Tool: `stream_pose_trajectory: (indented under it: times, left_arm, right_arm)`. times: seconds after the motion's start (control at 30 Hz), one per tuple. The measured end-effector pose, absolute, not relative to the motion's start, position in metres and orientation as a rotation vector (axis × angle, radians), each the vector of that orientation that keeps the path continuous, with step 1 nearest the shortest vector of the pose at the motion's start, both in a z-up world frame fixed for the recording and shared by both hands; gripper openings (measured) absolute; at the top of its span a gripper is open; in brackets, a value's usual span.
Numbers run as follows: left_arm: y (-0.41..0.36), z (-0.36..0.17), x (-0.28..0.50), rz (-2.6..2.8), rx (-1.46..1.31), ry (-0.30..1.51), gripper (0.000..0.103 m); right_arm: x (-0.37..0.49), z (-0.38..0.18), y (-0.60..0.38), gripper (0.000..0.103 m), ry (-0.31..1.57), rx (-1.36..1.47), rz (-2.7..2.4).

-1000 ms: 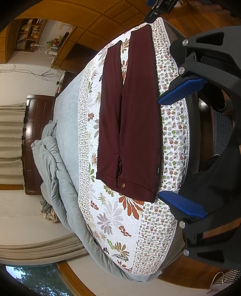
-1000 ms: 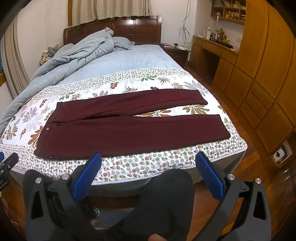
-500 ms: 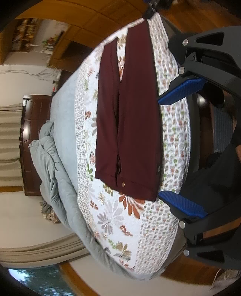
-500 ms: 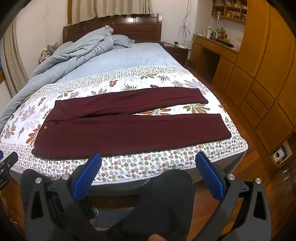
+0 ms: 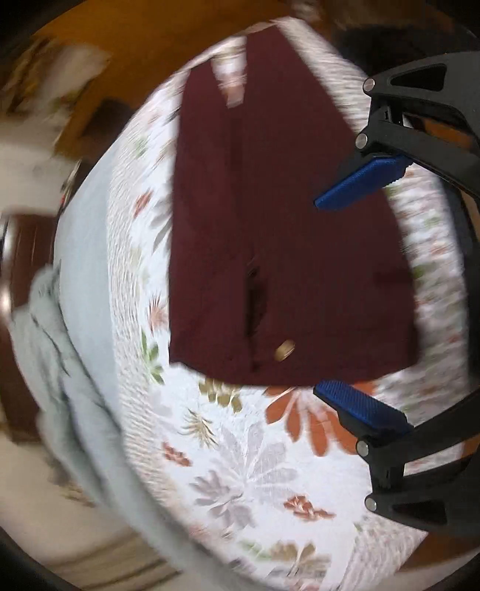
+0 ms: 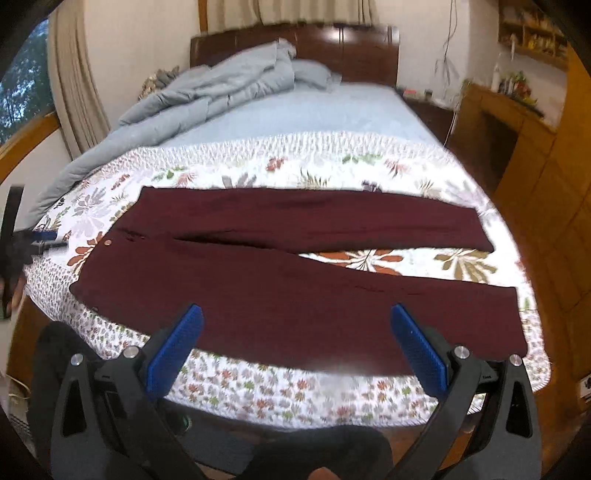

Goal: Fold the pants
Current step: 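Grasp the trouser waistband with the left tool while the right tool grasps the hems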

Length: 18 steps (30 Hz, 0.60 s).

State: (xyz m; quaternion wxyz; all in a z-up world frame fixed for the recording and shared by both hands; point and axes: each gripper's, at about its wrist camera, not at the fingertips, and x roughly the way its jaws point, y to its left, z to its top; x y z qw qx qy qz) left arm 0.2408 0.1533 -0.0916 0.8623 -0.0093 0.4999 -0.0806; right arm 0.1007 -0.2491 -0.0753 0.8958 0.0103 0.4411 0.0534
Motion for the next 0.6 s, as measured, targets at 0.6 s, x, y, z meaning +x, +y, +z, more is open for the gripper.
stream_pose_trajectory:
  times: [0.6]
  left_arm:
    - [0.252,-0.238,0.547,-0.429,-0.475,1.219,0.094]
  right_arm:
    - [0.184,-0.158,-0.227,0.101,1.118,0.073,0.176]
